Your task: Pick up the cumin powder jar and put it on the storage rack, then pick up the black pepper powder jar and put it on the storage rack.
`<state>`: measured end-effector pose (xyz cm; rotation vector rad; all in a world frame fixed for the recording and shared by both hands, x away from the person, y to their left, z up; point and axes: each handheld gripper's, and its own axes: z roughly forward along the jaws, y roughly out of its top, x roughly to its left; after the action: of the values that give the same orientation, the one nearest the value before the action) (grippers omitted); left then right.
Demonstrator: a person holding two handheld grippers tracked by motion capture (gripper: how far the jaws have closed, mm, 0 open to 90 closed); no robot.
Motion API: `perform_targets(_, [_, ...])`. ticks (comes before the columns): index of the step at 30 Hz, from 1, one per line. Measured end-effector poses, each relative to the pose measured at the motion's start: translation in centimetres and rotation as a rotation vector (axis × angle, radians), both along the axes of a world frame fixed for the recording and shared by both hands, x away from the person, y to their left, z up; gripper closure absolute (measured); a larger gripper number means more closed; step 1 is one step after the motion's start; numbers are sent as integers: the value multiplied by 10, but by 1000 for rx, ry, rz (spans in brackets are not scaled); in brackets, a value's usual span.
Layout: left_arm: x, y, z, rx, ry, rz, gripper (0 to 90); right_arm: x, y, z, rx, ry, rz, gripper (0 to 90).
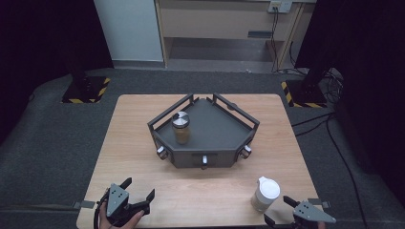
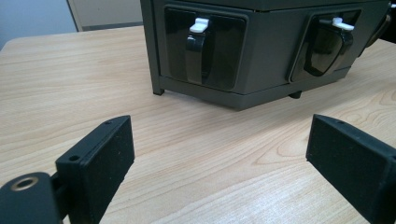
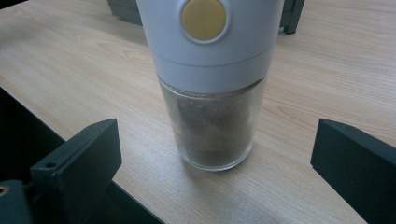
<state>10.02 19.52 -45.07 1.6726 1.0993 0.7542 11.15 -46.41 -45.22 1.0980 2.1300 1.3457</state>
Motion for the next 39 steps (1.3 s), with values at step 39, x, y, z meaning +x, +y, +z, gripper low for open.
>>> perform_targets(39, [-3, -1, -6, 32, -5, 12, 70, -5, -6, -3, 29, -3, -22, 19])
